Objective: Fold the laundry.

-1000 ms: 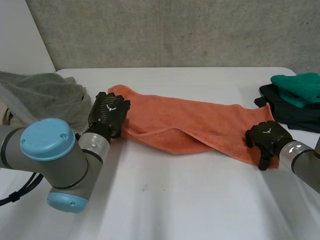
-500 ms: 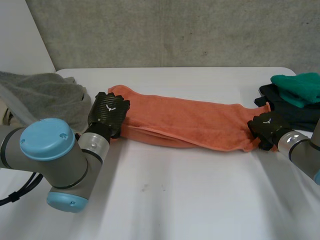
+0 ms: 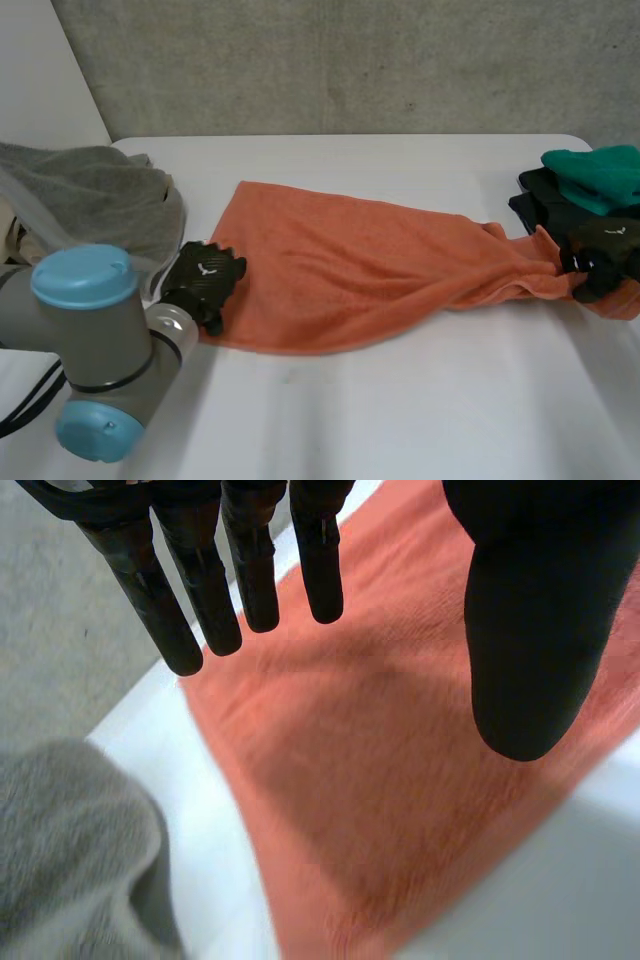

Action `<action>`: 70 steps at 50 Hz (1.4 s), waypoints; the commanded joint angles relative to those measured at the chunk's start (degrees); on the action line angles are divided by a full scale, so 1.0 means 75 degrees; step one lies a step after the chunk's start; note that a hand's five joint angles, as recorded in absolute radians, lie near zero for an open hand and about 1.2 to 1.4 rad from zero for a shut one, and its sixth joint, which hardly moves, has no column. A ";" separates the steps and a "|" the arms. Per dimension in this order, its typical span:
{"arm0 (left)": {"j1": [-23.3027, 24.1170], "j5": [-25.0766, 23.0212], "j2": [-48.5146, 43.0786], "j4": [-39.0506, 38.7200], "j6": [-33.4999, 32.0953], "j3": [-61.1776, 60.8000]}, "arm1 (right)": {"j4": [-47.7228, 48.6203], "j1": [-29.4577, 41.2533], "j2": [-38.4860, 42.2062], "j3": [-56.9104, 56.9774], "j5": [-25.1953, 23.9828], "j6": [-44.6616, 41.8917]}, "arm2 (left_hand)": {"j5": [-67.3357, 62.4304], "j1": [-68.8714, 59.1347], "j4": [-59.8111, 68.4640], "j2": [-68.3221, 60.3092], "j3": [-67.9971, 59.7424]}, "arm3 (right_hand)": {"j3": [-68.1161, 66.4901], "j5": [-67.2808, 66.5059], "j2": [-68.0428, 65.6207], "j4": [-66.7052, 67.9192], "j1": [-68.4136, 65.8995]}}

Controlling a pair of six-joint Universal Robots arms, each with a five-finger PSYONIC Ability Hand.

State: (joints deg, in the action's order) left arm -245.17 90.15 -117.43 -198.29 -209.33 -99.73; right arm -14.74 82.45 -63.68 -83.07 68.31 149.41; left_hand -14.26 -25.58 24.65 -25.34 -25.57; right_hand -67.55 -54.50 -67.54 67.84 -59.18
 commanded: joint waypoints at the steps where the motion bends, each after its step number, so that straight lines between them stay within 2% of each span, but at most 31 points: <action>1: -0.0346 -0.0465 0.0059 -0.0010 0.0008 -0.0378 | 0.0091 -0.0248 0.0123 -0.0057 -0.0518 0.0328 | -0.0236 -0.0060 0.0184 -0.0092 -0.0061 | -0.1659 -0.2066 -0.1662 0.1622 -0.2776; 6: -0.0475 -0.0548 0.0188 -0.0034 -0.0015 -0.0566 | 0.0102 -0.0259 0.0252 -0.0045 -0.0542 0.0258 | -0.0325 -0.0150 0.0273 -0.0181 -0.0150 | -0.1659 -0.2066 -0.1662 0.1622 -0.2776; 13: -0.0990 -0.0606 0.0106 -0.0034 -0.0097 -0.0554 | 0.0231 -0.0259 0.0486 0.0001 -0.0554 0.0234 | -0.0370 -0.0194 0.0318 -0.0226 -0.0195 | -0.1659 -0.2066 -0.1662 0.1622 -0.2776; 21: -0.1213 -0.0946 0.0059 -0.0069 -0.0121 -0.0461 | 0.0243 -0.0236 0.0498 -0.0034 -0.0554 0.0234 | -0.0594 -0.0418 0.0542 -0.0450 -0.0419 | -0.1659 -0.2066 -0.1662 0.1622 -0.2776; 36: -0.1213 -0.0970 -0.0527 -0.0080 -0.0121 0.0055 | 0.0360 -0.0201 0.0498 -0.0186 -0.0565 0.0141 | -0.0998 -0.0822 0.0946 -0.0854 -0.0823 | -0.1659 -0.2066 -0.1662 0.1622 -0.2776; 52: -0.1202 -0.0982 -0.0902 -0.0115 -0.0121 0.0605 | 0.0384 -0.0189 0.0475 -0.0315 -0.0577 0.0129 | -0.2522 -0.2347 0.2471 -0.2378 -0.2347 | -0.1659 -0.2066 -0.1662 0.1622 -0.2776; 70: -0.1084 -0.0982 -0.1171 -0.0151 -0.0109 0.1203 | 0.0384 -0.0177 0.0475 -0.0374 -0.0577 0.0117 | -0.2545 -0.2370 0.2494 -0.2402 -0.2371 | -0.1659 -0.2066 -0.1662 0.1622 -0.2776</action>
State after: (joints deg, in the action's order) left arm -253.60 82.79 -124.73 -199.42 -210.16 -92.22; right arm -11.86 81.11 -60.12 -85.76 63.98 150.38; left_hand -26.63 -37.46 37.57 -37.45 -37.35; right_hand -67.55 -55.08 -67.54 67.86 -59.18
